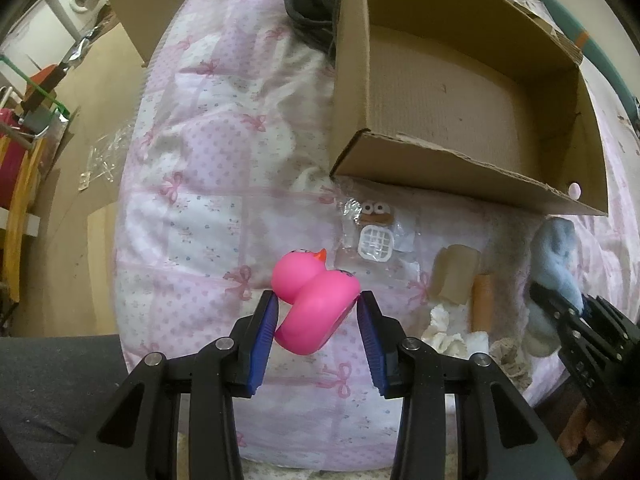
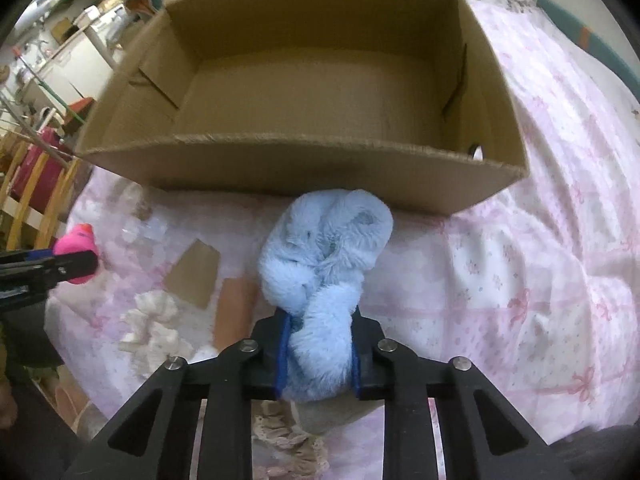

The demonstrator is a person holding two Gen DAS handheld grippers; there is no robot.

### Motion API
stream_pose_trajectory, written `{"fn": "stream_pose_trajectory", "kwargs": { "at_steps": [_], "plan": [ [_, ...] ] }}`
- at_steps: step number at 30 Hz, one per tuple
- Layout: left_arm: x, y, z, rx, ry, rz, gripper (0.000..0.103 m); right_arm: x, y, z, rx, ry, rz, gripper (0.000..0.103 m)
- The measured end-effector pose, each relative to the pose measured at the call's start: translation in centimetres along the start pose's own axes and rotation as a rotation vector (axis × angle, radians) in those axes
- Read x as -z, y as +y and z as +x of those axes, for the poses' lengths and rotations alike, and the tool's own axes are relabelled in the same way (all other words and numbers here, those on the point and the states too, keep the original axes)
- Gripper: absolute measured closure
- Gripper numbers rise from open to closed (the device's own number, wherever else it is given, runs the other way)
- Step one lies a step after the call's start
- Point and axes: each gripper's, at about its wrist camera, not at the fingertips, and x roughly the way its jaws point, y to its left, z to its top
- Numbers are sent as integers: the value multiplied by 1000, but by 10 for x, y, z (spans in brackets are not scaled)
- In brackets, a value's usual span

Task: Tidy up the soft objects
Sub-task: 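Carry the duck and blue scrunchie over the box with both tools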

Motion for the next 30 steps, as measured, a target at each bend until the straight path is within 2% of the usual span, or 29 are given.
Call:
{"fn": "stream_pose_trajectory", "kwargs": {
  "at_steps": [6, 13, 15, 18, 20, 26, 30],
  "plan": [
    [1, 2, -10, 2, -34, -13, 66, 6, 0, -36, -52, -45, 10, 80],
    [6, 3, -60, -4, -218, -5, 66, 14, -19, -84, -132, -133, 20, 80],
    [3, 5, -68, -9, -251, -9, 66, 13, -26, -101, -158, -166, 23, 80],
    [1, 1, -82, -28, -312, 6, 66, 8, -50, -110, -201, -232, 21, 80],
    [0, -3, -88, -37, -344, 23, 66, 4, -51, -114, -230, -271, 27, 80],
    [-3, -19, -96, -41, -378, 73, 66, -12, -50, -124, -272, -382, 37, 80],
    [-19, -31, -99, -25, -389, 102, 66, -24, -55, -132, -288, -450, 72, 80]
  ]
}}
